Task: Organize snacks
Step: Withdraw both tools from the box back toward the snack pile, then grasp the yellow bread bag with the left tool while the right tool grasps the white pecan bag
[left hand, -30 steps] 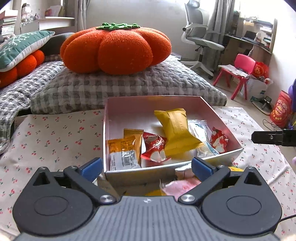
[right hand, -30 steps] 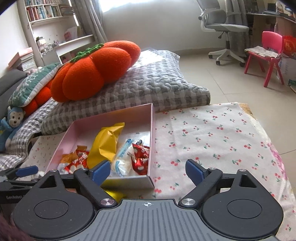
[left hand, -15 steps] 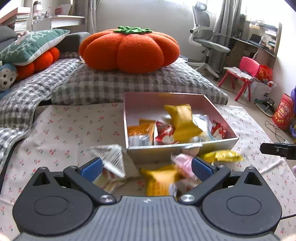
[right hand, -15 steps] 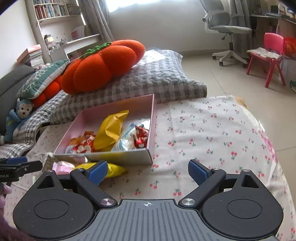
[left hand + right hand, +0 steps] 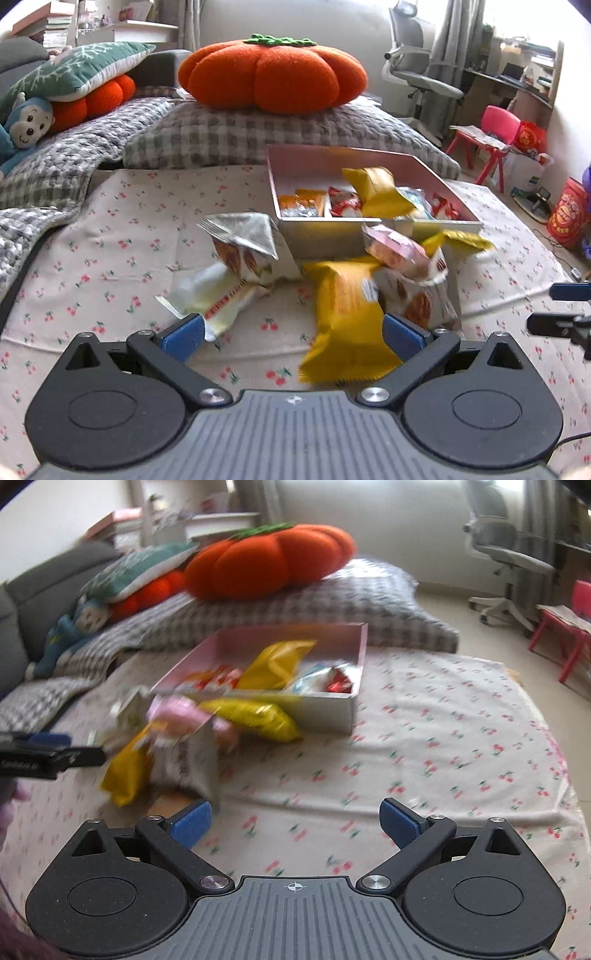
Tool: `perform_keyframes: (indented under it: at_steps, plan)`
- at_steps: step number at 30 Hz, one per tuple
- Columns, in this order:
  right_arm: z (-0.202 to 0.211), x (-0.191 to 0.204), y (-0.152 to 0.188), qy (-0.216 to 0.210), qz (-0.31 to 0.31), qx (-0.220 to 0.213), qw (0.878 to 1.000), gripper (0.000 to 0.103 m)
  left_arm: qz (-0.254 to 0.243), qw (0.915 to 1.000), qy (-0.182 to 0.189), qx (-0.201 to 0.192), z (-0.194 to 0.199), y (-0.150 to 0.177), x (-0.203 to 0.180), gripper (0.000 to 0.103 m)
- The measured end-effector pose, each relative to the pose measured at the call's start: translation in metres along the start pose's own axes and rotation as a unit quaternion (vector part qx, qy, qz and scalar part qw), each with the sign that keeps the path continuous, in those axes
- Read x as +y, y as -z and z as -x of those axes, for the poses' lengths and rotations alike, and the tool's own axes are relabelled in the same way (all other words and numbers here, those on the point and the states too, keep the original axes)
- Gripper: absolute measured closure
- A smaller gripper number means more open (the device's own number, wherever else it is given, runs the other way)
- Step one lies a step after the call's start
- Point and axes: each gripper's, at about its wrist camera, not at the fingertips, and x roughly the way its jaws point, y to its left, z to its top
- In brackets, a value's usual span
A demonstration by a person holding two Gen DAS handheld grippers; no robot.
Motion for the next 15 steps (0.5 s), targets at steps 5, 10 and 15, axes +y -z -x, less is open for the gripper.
perform_keyframes:
  at_steps: [5,10,15]
  plan:
    - [0.001,0.018,0.013,-0.013,0.045,0.008,0.999,0.004,-0.008,0.9999,0.01,-0.008,0.001,0.01,-0.005,0.001]
    - [-0.005,0.028,0.017,-0.017,0.062,0.015,0.998,0.004,-0.009,0.9998,0.014,-0.013,-0.002,0.01,-0.01,0.001]
    - [-0.011,0.034,0.017,-0.021,0.068,0.021,0.997,0.004,-0.016,0.9996,0.018,-0.012,-0.009,0.008,-0.018,0.004]
